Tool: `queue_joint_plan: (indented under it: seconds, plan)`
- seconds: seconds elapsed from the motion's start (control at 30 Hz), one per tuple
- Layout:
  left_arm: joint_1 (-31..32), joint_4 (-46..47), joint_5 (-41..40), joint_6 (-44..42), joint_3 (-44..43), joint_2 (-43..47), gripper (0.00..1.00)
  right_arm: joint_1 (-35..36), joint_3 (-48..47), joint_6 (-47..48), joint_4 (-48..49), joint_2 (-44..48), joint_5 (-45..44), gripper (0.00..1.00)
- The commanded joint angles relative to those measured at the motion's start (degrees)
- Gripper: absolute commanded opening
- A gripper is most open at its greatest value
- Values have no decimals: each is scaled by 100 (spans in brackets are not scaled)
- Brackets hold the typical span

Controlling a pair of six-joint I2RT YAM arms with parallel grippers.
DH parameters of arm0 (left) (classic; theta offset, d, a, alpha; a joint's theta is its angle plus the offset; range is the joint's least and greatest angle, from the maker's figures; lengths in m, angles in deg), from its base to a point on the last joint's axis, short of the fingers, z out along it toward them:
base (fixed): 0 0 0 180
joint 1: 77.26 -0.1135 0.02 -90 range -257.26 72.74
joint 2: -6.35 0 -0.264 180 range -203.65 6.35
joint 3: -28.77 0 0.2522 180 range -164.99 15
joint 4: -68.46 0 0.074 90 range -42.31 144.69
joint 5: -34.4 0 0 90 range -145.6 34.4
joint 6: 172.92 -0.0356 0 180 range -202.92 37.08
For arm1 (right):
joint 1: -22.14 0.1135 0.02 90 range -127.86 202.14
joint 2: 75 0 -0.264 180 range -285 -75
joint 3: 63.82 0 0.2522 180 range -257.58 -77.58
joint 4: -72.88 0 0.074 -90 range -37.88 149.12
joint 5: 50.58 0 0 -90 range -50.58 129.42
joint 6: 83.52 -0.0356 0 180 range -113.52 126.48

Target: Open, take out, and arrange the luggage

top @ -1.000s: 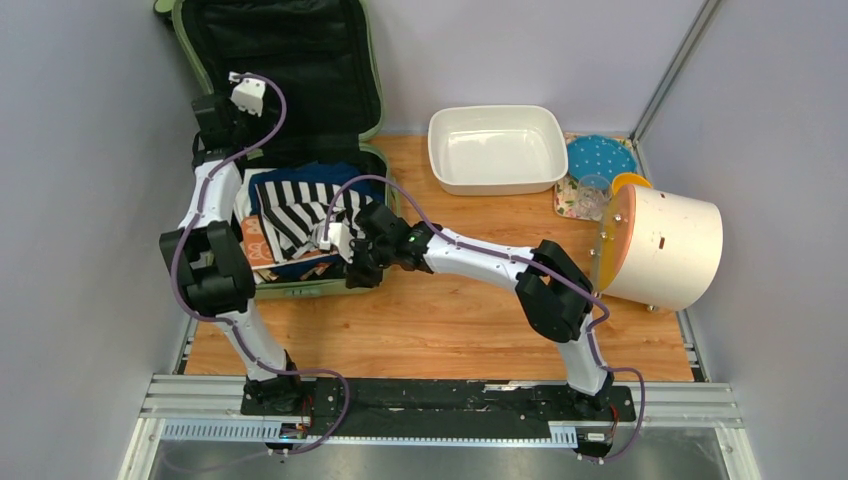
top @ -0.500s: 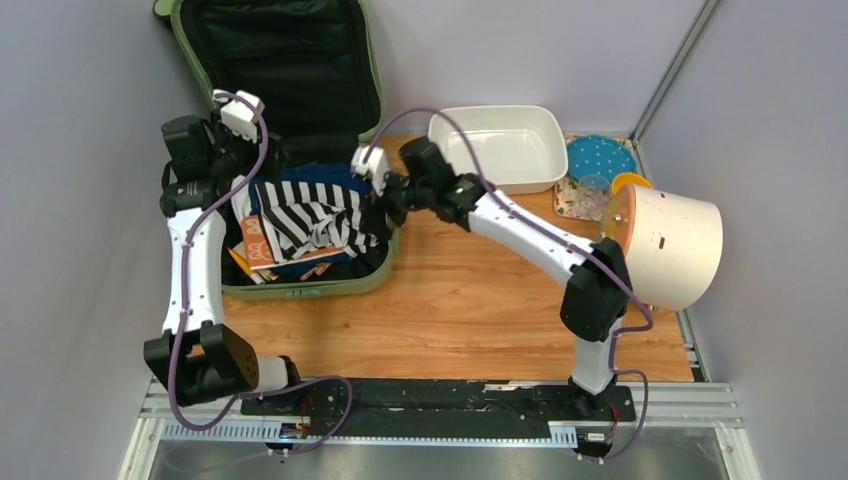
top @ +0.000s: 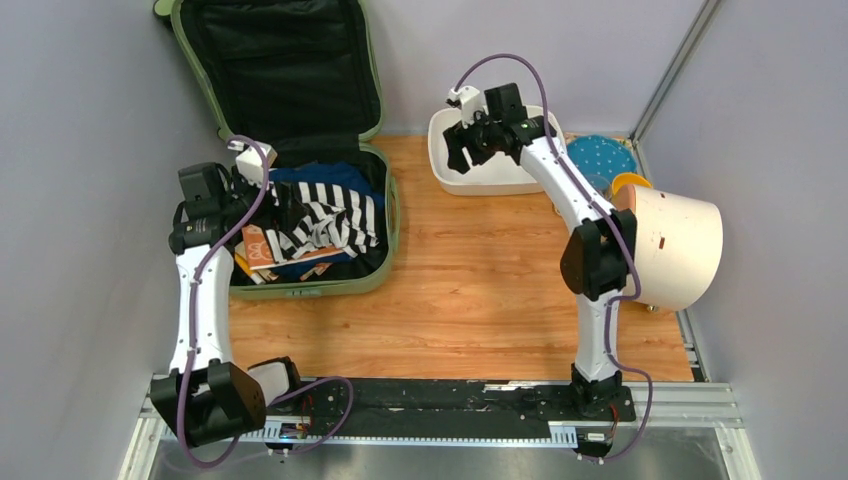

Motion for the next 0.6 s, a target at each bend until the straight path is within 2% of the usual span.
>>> queue_joint_plan:
  seconds: [0.0, 0.07, 0.17, 0.37, 0.57]
  plan:
    - [-29, 95, 78, 428, 186, 193, 89, -7, -864, -1330, -145, -554, -645, 71]
    - [-29, 104, 17, 454, 256, 219, 89, 37, -768, -2030, 205, -625, -767, 71]
    - [-29, 42, -124, 437, 301, 254, 89, 133, -943, -2603, 339, -958, -890, 76]
    - [-29, -63, -335, 393, 423, 368, 89, 458, -1330, -2633, 909, -1644, -1848, 75]
    - [-29, -247, -528, 244, 363, 483, 89, 617, -2094, -2307, 946, -2461, -2955, 74]
